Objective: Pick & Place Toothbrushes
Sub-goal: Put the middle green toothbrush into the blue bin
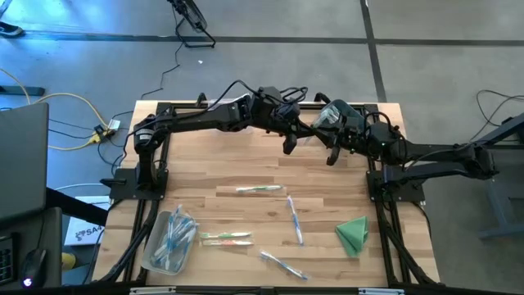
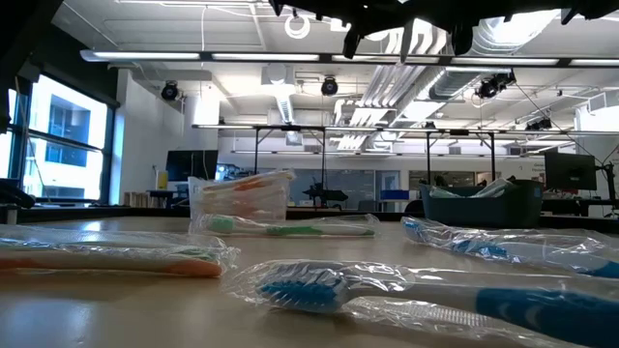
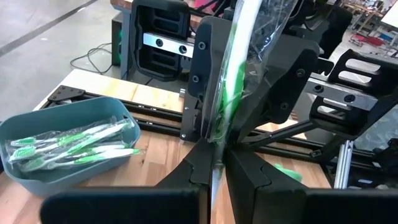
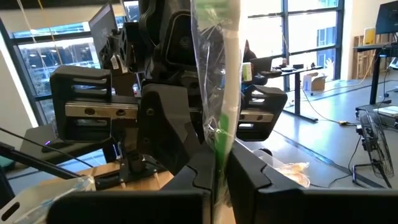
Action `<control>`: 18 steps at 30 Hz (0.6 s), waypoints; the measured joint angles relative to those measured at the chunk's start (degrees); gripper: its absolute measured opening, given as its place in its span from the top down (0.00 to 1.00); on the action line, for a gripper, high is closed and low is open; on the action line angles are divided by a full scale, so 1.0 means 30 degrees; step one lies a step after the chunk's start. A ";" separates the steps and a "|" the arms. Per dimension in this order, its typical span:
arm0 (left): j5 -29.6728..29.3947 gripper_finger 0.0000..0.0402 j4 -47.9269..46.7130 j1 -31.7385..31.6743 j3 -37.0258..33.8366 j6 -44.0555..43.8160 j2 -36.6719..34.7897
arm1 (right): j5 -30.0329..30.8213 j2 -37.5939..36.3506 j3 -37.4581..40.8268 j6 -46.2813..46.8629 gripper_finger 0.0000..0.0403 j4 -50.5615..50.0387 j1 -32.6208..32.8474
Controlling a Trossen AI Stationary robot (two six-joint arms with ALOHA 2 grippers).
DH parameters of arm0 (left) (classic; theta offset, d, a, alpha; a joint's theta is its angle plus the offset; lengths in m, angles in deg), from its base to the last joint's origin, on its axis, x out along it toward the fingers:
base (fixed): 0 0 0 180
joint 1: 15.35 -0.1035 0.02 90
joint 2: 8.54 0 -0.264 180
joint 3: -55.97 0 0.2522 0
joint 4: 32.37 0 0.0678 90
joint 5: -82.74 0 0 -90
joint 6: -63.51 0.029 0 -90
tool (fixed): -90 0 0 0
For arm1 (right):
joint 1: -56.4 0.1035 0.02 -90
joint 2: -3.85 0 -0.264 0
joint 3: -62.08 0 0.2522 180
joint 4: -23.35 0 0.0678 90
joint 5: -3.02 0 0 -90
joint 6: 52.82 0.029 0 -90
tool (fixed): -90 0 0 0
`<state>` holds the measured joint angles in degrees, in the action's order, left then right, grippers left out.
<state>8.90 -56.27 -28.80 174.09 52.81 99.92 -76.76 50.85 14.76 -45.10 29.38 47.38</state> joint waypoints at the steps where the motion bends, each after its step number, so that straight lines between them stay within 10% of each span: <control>1: 0.0000 0.95 -0.0006 0.0000 0.0000 -0.0007 0.0000 | 0.0000 0.0000 0.0000 0.0000 0.97 0.0004 0.0000; 18: -0.0284 0.52 -0.0174 -0.0022 -0.0044 -0.0076 0.0036 | 0.0660 -0.0036 -0.0015 -0.0173 0.97 0.0090 -0.0013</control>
<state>8.05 -56.79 -28.87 173.96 52.59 100.03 -74.78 50.74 14.71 -45.61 29.65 47.35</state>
